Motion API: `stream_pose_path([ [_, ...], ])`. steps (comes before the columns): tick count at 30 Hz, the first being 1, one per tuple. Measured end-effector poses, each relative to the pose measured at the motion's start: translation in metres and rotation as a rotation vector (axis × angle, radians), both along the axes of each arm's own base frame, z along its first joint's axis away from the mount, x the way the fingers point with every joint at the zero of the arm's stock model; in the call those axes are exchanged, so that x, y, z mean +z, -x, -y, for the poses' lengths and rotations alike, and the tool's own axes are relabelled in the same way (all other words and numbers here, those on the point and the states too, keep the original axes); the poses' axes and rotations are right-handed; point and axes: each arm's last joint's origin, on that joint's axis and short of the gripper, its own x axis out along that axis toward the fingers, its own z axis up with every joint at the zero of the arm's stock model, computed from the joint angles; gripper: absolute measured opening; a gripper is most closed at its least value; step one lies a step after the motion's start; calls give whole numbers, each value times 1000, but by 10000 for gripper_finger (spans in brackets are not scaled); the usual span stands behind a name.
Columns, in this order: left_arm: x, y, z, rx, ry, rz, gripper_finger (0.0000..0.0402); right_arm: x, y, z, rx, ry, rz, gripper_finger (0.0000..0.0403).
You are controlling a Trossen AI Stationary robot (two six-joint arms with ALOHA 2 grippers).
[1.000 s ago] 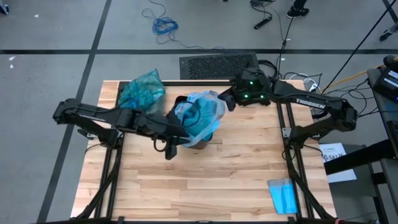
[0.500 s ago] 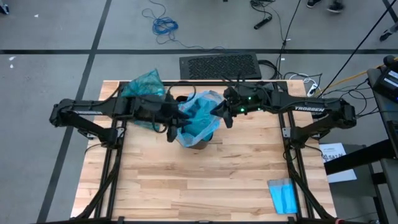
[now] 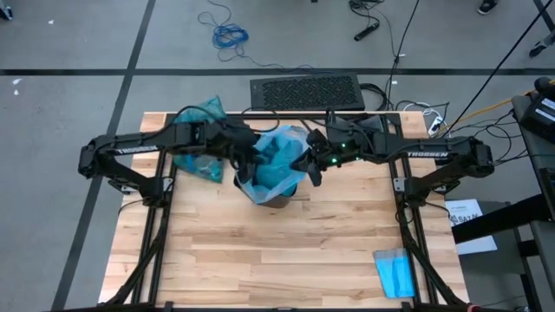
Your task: Place trash/remove bag and relplace
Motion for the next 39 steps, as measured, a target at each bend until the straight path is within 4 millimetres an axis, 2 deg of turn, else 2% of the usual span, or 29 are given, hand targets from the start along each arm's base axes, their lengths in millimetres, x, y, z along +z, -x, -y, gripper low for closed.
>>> stream_pose_path([
  [18,-2,11,-26,109,-105,-75,102,-9,4,-46,113,-70,-122,0],
  [22,4,21,-29,155,-153,-79,102,-11,5,-50,116,-72,-143,0],
  [28,17,38,-31,207,-186,-33,102,-9,4,-50,112,-66,-120,0],
  [34,22,43,-30,203,-182,-12,102,27,7,-47,59,46,79,0],
  [39,21,40,-30,178,-190,-9,102,29,0,-25,-26,110,25,0],
])
